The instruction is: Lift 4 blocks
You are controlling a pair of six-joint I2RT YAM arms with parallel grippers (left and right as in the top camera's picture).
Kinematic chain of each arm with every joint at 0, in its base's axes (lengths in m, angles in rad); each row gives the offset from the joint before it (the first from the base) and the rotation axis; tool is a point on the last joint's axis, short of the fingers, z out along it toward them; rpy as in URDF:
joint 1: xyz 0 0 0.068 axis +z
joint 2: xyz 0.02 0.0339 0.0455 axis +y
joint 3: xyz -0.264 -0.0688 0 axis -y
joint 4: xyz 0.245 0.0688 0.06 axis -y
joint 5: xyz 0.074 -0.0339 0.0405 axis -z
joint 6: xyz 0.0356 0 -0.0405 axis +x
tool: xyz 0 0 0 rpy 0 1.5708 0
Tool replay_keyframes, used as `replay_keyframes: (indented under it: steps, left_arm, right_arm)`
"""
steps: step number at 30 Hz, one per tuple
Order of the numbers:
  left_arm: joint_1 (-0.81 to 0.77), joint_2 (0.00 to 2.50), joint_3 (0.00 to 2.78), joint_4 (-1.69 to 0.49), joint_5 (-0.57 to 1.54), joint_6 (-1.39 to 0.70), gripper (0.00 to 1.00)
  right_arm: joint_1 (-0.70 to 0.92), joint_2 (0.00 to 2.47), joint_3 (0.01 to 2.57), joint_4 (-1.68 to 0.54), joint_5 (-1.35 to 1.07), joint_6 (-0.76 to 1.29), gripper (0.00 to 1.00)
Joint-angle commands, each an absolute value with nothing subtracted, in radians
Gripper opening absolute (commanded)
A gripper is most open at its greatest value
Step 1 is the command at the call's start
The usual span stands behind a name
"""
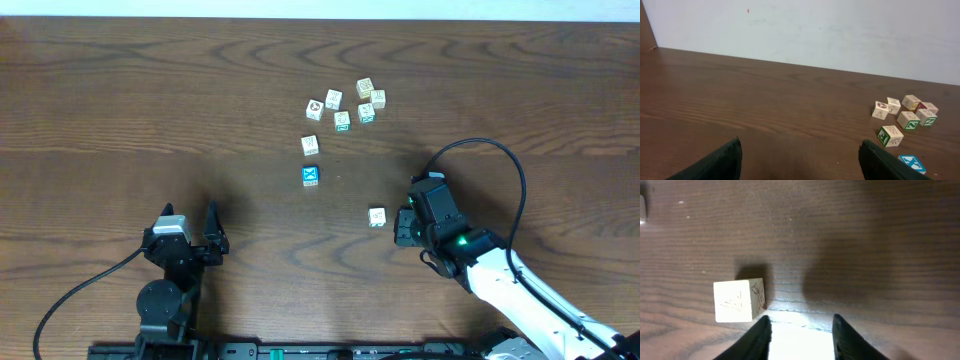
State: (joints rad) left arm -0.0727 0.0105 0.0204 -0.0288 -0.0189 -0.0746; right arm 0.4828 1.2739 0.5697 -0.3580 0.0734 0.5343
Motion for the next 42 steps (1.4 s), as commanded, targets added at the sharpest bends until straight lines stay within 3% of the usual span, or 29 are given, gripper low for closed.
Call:
replay_keyframes:
  steps: [1, 3, 7, 12, 15, 28, 31, 36, 42]
  left_arm:
    - [-0.067, 0.004, 0.004, -0.07, -0.049, -0.076, 0.75]
    - [-0.067, 0.004, 0.004, -0.07, -0.049, -0.076, 0.75]
    - [-0.067, 0.004, 0.004, -0.07, -0.049, -0.076, 0.75]
    - [-0.067, 0.004, 0.004, -0.07, -0.049, -0.076, 0.75]
    - [-0.067, 0.004, 0.004, -0.07, -0.049, -0.075, 0.75]
    - [-0.067, 0.004, 0.004, -0.07, -0.049, -0.076, 0.75]
    - [-0.067, 0.004, 0.004, -0.07, -0.049, -0.076, 0.75]
    - [-0.067, 0.004, 0.004, -0.07, -0.049, -0.076, 0.75]
    - [-0.067, 0.004, 0.004, -0.07, -0.049, -0.076, 0.75]
  right_arm:
    - [0.479, 1.239, 0.641, -0.404, 0.069, 0.476, 0.44]
    - [0.479, 1.228, 0.677, -0.473, 0.061, 0.447, 0.5]
    - [0.478, 1.215, 0.713, -0.623, 0.066, 0.451, 0.51]
    - [0.478, 1.2, 0.713, -0.781, 0.157, 0.606, 0.54]
    - [0.479, 1.2, 0.713, -0.816, 0.144, 0.605, 0.61]
    - [0.478, 1.2, 0.713, -0.929, 0.103, 0.44, 0.66]
    - [0.469, 1.201, 0.713, -0.95, 0.107, 0.544, 0.67]
    - [0.457, 1.203, 0.712, -0.962, 0.091, 0.798, 0.57]
    - [0.459, 1.203, 0.712, -0.959, 0.088, 0.965, 0.54]
